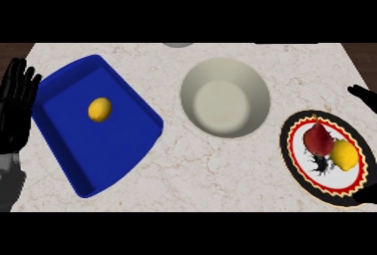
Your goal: Pick the pear from the plate and place it in the bowl
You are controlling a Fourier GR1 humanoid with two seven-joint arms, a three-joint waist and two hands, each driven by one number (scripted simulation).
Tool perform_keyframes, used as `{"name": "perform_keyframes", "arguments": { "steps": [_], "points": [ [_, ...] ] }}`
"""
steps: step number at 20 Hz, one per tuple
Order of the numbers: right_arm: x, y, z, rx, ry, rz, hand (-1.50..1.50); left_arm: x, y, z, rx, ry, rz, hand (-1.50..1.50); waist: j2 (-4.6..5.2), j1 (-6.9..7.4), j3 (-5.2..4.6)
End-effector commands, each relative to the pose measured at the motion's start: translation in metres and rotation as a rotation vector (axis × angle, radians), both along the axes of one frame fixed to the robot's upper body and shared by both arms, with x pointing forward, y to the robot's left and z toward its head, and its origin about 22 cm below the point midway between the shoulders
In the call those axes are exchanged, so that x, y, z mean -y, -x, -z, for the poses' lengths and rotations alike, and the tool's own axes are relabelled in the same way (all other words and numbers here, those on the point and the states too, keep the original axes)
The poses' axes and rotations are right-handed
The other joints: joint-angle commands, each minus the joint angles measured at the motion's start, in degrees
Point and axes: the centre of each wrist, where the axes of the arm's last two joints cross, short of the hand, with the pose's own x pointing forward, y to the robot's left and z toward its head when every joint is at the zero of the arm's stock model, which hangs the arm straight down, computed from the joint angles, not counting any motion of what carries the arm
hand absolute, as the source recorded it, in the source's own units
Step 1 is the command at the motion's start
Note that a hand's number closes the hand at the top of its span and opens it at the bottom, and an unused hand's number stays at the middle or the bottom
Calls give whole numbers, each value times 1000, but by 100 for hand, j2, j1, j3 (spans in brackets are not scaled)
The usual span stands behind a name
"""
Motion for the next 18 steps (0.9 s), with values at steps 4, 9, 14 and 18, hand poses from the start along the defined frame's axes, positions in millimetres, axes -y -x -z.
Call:
{"name": "perform_keyframes", "arguments": {
  "steps": [4,9,14,18],
  "points": [
    [14,1,-13,-193,82,9,-150,-1,-1,-8,3,12,24,0,12,79,15],
    [16,2,11,-194,85,27,-150,0,-10,-11,9,-11,24,0,17,56,17],
    [28,-32,16,-214,79,36,-150,10,-8,14,-6,11,29,0,34,113,15],
    [37,-32,58,-236,68,36,-150,8,2,-1,8,6,26,0,24,118,19]
  ]
}}
